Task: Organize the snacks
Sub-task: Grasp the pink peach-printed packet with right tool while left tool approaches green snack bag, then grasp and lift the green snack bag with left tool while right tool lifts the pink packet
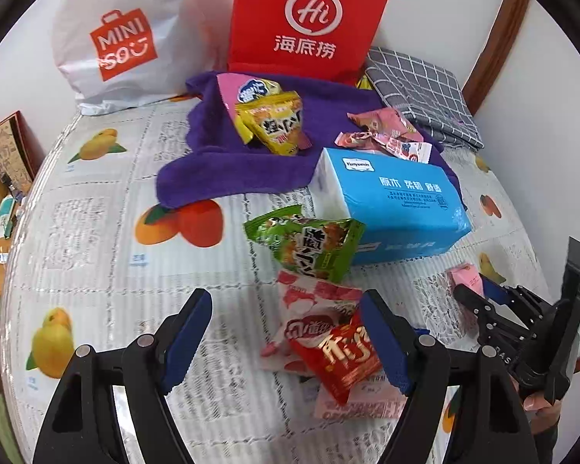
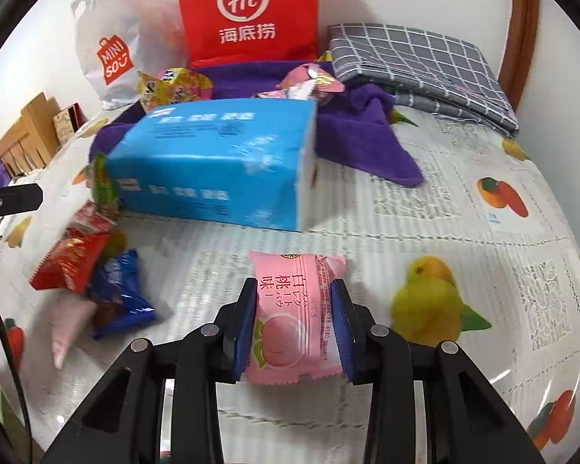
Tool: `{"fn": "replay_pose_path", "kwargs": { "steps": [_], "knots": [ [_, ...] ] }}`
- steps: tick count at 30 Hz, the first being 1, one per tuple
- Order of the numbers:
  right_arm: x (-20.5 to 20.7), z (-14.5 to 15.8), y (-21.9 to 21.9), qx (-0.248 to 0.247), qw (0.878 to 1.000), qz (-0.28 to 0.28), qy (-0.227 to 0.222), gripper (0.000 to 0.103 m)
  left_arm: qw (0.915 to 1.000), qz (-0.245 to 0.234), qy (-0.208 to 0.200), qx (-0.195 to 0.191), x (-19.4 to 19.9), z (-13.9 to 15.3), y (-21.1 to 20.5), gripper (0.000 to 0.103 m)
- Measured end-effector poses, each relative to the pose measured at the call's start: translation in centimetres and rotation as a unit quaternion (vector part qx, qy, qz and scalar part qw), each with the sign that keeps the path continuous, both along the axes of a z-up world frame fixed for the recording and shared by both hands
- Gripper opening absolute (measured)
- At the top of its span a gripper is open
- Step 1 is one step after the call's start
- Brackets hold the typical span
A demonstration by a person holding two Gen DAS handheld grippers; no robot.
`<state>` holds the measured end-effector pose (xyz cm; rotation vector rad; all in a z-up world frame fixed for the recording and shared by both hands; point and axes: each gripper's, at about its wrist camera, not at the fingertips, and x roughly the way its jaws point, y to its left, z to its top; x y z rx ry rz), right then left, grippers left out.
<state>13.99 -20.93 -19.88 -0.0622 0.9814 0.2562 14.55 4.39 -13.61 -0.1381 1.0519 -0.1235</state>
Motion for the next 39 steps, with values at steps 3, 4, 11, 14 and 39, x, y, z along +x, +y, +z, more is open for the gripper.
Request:
{"fn": "replay_pose_path", "kwargs": {
  "steps": [3,4,11,14,39],
  "knots": [
    [0.2,-0.1,-0.2,0.005,1.0,-0.002,-0.013,0.037,0.9999,-0.002,-0.002,0.01,0.7,-0.5,-0.7,0.077],
    [0.4,-0.2,-0.2,0.006,1.0,-0.002,-0.017,0.037,0.9999,-0.004,-0.001,0.013,0.9,-0.7,-1.0,0.077],
    [1.1,-0.8,-0.8,0.04,0.999,-0.003,-0.006,0.038,0.9995,-0.02,0.012,0.019,2.9,-2.2,-2.1,0.078],
    [1.1,-0.9,-0.7,0.036,0.999,-0.002,-0.006,0.039,0.9993,-0.025,0.015,0.023,3.7,-2.7,-2.5,0.078],
    [1.0,-0.9,-0.5,0.036,0.999,0.002,-0.005,0.042,0.9977,0.014,0.028,-0.06,2.6,-3.8,4.2,0.047]
  ]
}}
